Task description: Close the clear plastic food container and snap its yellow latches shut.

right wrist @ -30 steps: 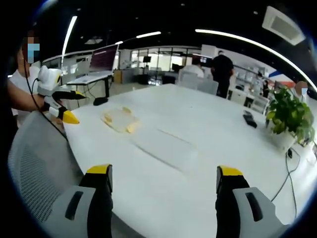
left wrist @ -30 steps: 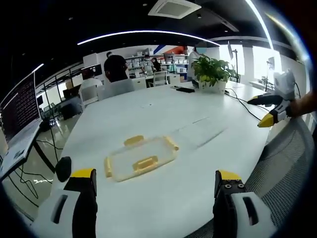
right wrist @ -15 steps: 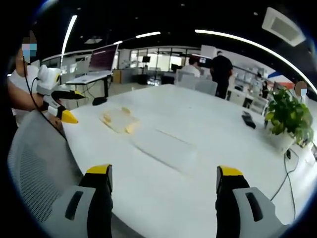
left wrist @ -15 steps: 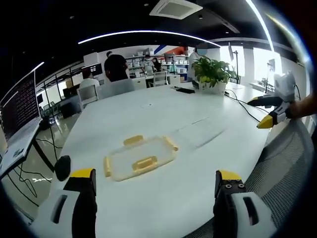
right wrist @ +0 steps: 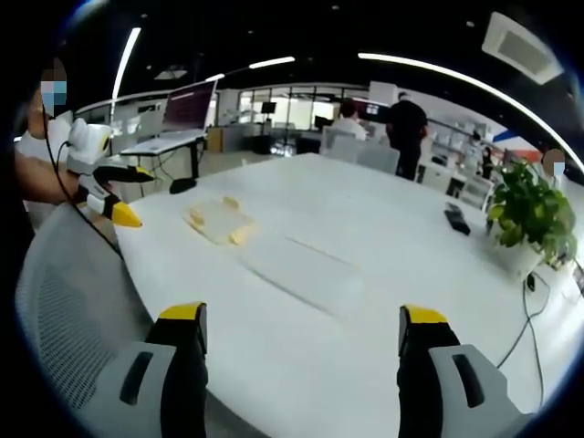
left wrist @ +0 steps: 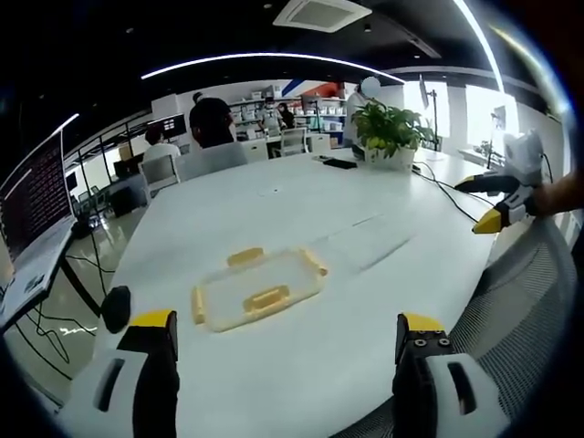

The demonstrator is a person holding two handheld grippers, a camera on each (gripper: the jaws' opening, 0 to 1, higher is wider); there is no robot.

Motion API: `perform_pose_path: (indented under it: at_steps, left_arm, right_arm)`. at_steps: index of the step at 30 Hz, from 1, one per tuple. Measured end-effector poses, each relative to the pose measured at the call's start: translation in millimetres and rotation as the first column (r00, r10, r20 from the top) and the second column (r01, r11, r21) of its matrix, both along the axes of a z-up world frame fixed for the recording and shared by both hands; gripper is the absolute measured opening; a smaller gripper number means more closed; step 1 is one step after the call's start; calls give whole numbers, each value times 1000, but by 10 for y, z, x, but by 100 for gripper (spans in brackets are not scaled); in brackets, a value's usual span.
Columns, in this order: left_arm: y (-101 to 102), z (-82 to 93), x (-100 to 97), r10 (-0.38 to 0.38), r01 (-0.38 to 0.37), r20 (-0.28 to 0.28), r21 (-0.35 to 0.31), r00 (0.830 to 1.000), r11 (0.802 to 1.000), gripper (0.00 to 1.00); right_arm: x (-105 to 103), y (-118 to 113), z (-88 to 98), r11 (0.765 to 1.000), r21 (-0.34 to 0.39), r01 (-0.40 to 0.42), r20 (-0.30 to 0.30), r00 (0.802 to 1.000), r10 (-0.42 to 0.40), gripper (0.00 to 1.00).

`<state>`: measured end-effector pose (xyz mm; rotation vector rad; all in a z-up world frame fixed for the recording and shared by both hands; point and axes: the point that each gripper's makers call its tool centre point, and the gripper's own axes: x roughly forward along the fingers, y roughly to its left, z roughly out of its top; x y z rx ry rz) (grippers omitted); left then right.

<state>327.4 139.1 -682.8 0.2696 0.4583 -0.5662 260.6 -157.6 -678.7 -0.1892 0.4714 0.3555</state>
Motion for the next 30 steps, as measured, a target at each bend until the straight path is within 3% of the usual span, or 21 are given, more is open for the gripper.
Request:
perform_pose_path:
  at_steps: [9, 20, 30]
  left_arm:
    - [64, 60, -7, 19, -19, -2, 2, 1000, 1000, 96]
    - [166, 198, 36, 21, -21, -26, 3, 999, 1000, 96]
    - [197, 342, 99, -35, 37, -44, 34, 998, 999, 96]
  right_arm:
    - [-10, -23, 0, 1000, 5, -1, -24, 1000, 1, 85]
    - [54, -38, 162, 1000, -11, -29, -27, 999, 28, 85]
    - [156, 22, 304, 995, -29, -93, -50, 995, 91, 86]
